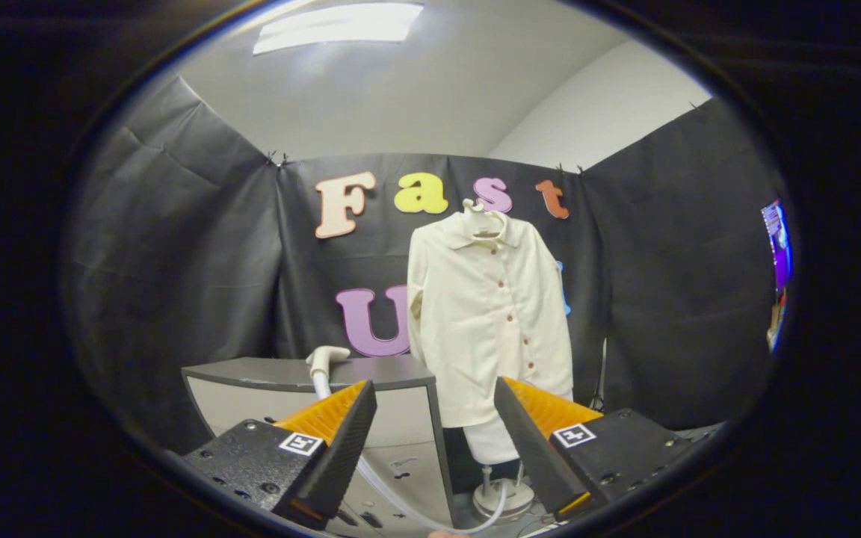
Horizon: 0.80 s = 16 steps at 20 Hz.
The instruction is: Iron the clothes twice with a garment steamer, once on the left side and once on the right side.
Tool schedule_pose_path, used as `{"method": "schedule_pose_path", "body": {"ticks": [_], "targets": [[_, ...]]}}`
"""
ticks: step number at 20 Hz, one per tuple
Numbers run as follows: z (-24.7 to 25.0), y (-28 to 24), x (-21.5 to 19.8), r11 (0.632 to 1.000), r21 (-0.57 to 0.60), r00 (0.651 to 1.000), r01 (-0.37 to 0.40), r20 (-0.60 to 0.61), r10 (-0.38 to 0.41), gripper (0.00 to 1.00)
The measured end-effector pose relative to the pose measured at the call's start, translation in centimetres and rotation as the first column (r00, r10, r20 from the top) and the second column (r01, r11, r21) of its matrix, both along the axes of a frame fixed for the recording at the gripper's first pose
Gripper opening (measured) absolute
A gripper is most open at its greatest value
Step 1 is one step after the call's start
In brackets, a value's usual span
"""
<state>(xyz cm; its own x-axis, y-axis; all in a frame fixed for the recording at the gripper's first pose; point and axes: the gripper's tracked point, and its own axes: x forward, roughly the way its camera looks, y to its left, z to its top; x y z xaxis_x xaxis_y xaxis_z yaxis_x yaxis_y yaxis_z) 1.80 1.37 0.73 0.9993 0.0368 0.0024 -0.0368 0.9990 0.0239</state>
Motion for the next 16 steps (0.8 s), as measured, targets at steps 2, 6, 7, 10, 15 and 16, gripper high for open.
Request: {"method": "schedule_pose_path", "body": {"ticks": [2, 6, 7, 10, 15, 16], "targets": [[0.1, 0.4, 0.5, 1.0, -0.01, 1.0, -0.011, -0.003, 0.011, 0.96], [0.9, 0.5, 1.6, 1.0, -0.008, 1.0, -0.005, 0.004, 0.005, 0.96], [1.1, 0.8, 2.1, 1.0, -0.009, 1.0, -0.009, 0.0, 0.009, 0.96], [2.0, 3.1, 3.6, 0.997, -0.015, 0.997, -0.075, 0.012, 0.075, 0.96], [1.4, 4.9, 8.8, 0.997, -0.044, 0.996, -0.07, -0.055, 0.067, 0.96], [1.0, 5.7, 9.9, 0.996, -0.035, 0.994, -0.082, -0.074, 0.079, 0.96]]}}
